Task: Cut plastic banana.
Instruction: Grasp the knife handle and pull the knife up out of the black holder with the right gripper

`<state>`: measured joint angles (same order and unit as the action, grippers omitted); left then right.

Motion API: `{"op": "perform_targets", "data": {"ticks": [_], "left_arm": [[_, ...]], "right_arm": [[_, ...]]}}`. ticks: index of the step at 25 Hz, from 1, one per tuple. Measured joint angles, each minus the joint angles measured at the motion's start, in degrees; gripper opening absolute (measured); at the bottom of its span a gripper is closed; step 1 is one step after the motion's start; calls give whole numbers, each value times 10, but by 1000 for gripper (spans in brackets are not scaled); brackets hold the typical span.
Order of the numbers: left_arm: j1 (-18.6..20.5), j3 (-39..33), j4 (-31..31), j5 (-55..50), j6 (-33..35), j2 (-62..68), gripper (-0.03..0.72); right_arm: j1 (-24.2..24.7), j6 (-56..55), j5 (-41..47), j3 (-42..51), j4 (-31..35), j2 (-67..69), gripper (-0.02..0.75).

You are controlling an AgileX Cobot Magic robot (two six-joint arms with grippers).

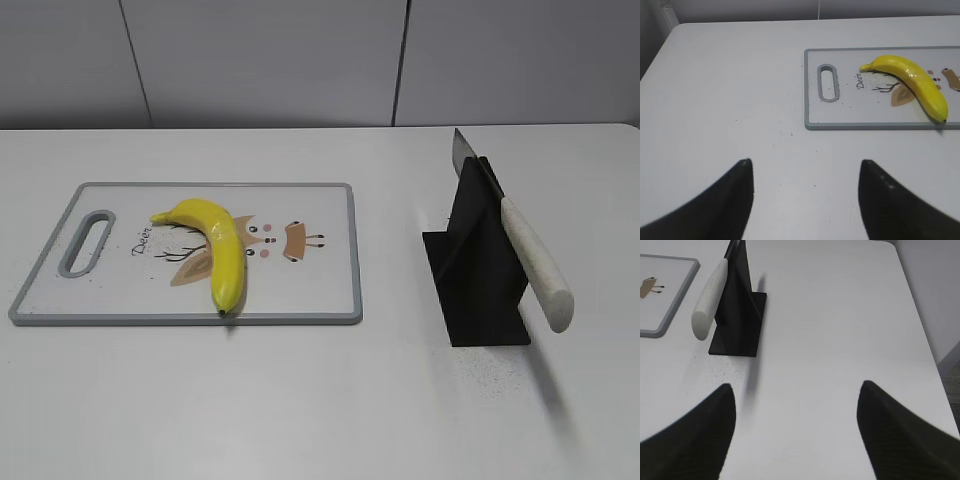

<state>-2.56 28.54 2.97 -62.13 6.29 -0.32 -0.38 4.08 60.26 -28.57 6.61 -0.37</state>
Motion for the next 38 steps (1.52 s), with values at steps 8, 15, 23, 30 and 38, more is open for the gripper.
{"op": "perform_targets", "data": {"ticks": [8, 15, 23, 30, 38], "left_arm": [[0, 0, -1, 0, 0, 0, 606], [0, 0, -1, 0, 0, 0, 599], [0, 0, -1, 0, 0, 0, 594], [0, 0, -1, 0, 0, 0, 591], [0, 0, -1, 0, 0, 0, 591]], "right_arm": [[0, 0, 0, 0, 0, 0, 571], [0, 0, 0, 0, 0, 0, 571], [0, 0, 0, 0, 0, 0, 571], [0, 0, 0, 0, 0, 0, 571], [0, 0, 1, -5, 1, 32, 594]]}}
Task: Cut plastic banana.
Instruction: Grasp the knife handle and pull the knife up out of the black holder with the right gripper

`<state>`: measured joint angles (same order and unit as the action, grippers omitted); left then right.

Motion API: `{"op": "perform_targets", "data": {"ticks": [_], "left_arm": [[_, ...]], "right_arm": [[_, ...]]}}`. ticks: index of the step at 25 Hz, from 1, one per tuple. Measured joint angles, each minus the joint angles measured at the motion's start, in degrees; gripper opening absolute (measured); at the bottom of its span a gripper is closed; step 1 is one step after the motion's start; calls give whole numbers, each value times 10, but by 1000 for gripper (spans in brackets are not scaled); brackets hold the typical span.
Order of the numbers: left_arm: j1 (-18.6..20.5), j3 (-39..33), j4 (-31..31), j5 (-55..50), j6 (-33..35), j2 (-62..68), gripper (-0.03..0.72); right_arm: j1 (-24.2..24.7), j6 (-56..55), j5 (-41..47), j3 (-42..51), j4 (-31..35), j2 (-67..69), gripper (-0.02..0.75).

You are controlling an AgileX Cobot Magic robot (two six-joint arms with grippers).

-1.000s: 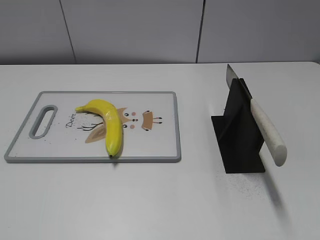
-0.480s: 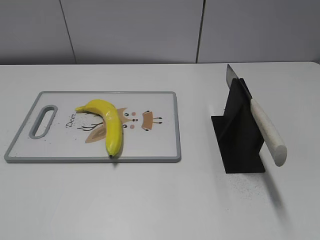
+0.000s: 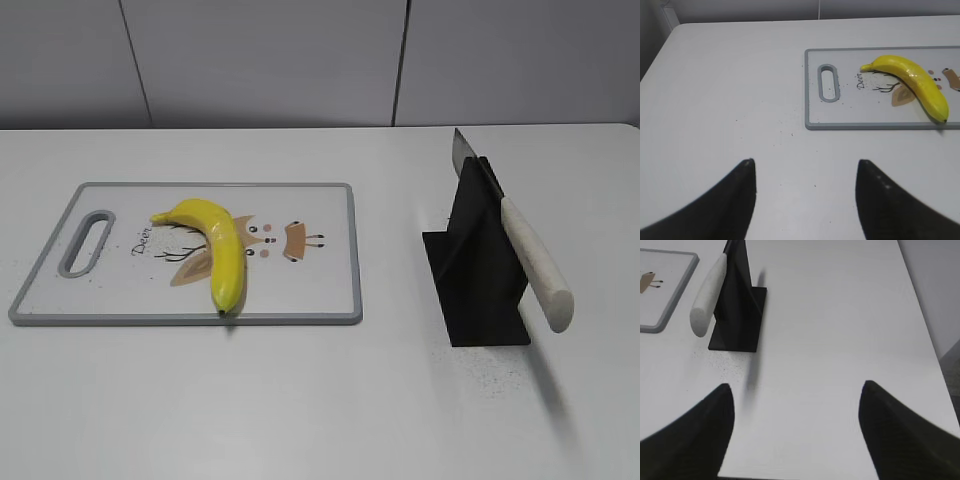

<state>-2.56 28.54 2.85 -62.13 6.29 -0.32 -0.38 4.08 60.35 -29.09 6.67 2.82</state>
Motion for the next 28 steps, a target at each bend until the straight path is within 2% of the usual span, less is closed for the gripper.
{"op": "perform_targets", "data": {"ticks": [7, 16, 24, 28], "left_arm": [[0, 0, 0, 0, 0, 0, 591], [0, 0, 0, 0, 0, 0, 591], [0, 0, 0, 0, 0, 0, 591], [0, 0, -1, 0, 0, 0, 591]], "right_arm": [[0, 0, 10, -59, 19, 141, 623], [-24, -31, 33, -131, 55, 305, 563], [-107, -41, 42, -189, 56, 444, 557], [-128, -41, 47, -226, 61, 521, 557]]}}
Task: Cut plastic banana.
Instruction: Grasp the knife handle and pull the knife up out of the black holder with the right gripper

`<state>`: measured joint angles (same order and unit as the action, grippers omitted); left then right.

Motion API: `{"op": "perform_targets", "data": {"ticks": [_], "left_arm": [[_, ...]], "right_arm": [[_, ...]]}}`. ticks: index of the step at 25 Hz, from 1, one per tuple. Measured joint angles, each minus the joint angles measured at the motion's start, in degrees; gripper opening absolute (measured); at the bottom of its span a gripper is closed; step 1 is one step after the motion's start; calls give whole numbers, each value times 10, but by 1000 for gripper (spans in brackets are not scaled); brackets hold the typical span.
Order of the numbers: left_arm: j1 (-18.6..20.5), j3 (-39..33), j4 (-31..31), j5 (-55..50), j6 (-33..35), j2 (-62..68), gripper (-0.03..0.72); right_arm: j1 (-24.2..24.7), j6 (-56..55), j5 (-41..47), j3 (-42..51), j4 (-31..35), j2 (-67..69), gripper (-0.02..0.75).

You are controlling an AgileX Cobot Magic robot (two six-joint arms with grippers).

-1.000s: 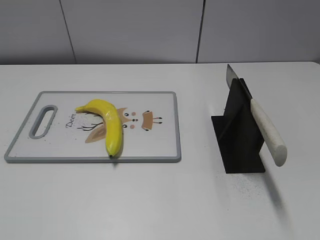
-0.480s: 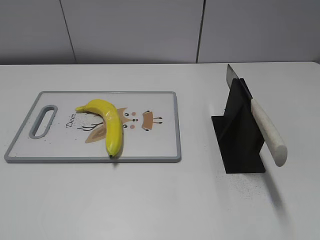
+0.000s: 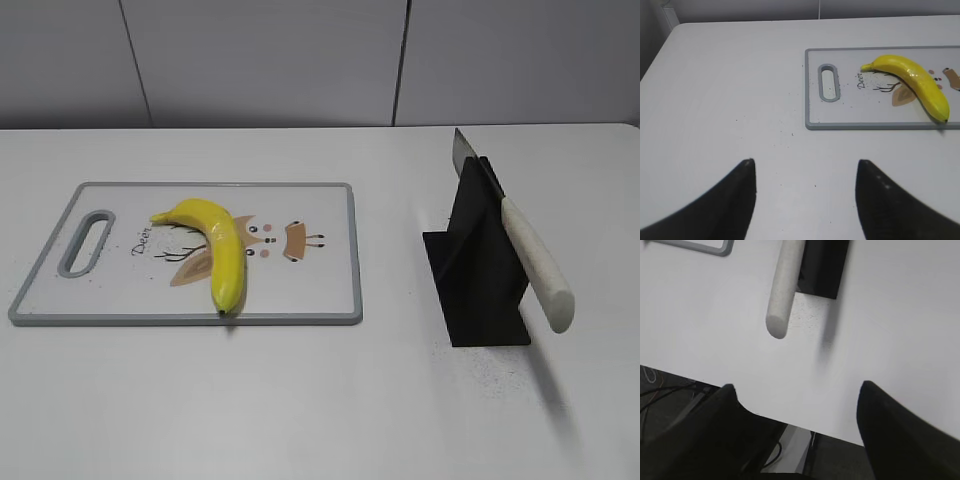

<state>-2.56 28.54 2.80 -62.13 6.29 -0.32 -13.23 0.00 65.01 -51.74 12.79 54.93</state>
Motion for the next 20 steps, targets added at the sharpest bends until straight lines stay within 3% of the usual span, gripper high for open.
{"op": "perform_targets", "data": {"ticks": [7, 11, 20], "left_arm": [[0, 0, 0, 0, 0, 0, 591], [0, 0, 0, 0, 0, 0, 591], [0, 0, 0, 0, 0, 0, 591]], "right_arm": [[-39, -5, 4, -52, 12, 150, 555], [-61, -33, -4, -82, -13, 227, 555], [-66, -62, -17, -130, -32, 352, 543]]}}
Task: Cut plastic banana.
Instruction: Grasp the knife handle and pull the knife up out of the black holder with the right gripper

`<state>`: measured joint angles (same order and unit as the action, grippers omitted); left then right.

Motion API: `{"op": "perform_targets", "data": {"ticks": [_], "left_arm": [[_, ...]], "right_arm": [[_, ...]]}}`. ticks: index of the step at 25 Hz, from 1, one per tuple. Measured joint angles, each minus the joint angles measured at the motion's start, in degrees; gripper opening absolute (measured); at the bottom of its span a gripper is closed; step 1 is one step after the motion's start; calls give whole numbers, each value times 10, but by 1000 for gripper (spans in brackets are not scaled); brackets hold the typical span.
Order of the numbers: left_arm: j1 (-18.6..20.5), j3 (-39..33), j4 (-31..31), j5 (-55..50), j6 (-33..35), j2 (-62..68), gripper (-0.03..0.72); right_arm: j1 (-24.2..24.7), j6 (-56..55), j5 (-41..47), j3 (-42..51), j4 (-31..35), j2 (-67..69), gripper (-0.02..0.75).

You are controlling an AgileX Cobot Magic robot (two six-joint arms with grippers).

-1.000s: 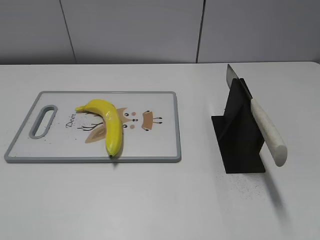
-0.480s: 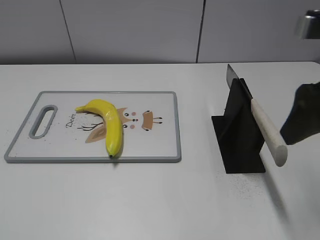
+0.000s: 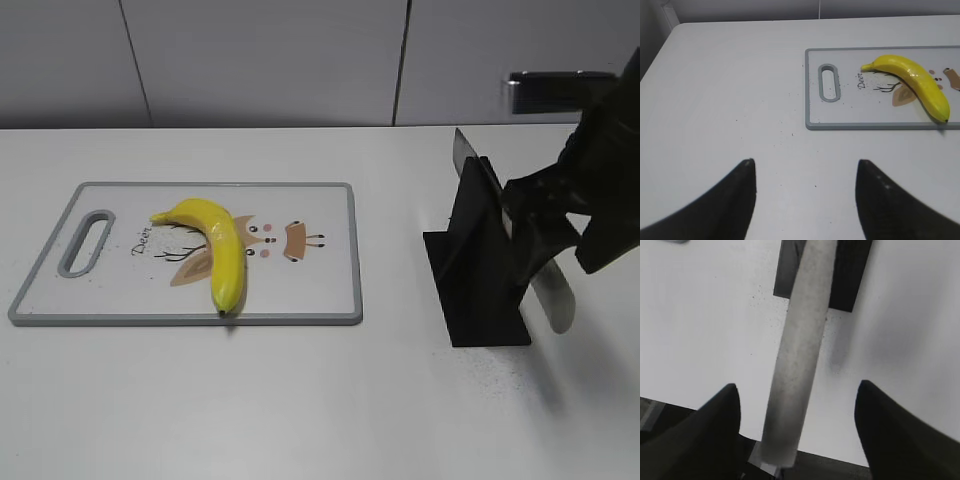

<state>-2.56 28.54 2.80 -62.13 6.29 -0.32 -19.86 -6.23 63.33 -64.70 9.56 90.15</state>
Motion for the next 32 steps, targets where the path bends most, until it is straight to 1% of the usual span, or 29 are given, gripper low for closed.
{"op": "perform_targets", "data": {"ticks": [7, 11, 12, 13, 14, 15, 16, 20, 26, 32], "left_arm": [[0, 0, 0, 0, 0, 0, 590], [0, 0, 0, 0, 0, 0, 590], [0, 0, 0, 0, 0, 0, 590], [0, 0, 0, 0, 0, 0, 590], [0, 0, 0, 0, 0, 0, 590], [0, 0, 0, 0, 0, 0, 590], [0, 0, 0, 0, 0, 0, 590], [0, 0, 0, 0, 0, 0, 590], [0, 0, 0, 0, 0, 0, 590], [0, 0, 0, 0, 0, 0, 590]], "right_arm": [[0, -9, -2, 0, -1, 55, 486], [0, -12, -4, 0, -1, 72, 425], [0, -14, -4, 0, 1, 74, 391], [0, -16, -3, 0, 4, 75, 341], [0, -17, -2, 0, 11, 75, 284], [0, -19, 0, 0, 18, 75, 199], [1, -29, 5, 0, 21, 75, 170], [1, -37, 25, 0, 25, 75, 169], [1, -47, 31, -9, 25, 72, 166], [1, -59, 56, -45, 12, 44, 167]]}}
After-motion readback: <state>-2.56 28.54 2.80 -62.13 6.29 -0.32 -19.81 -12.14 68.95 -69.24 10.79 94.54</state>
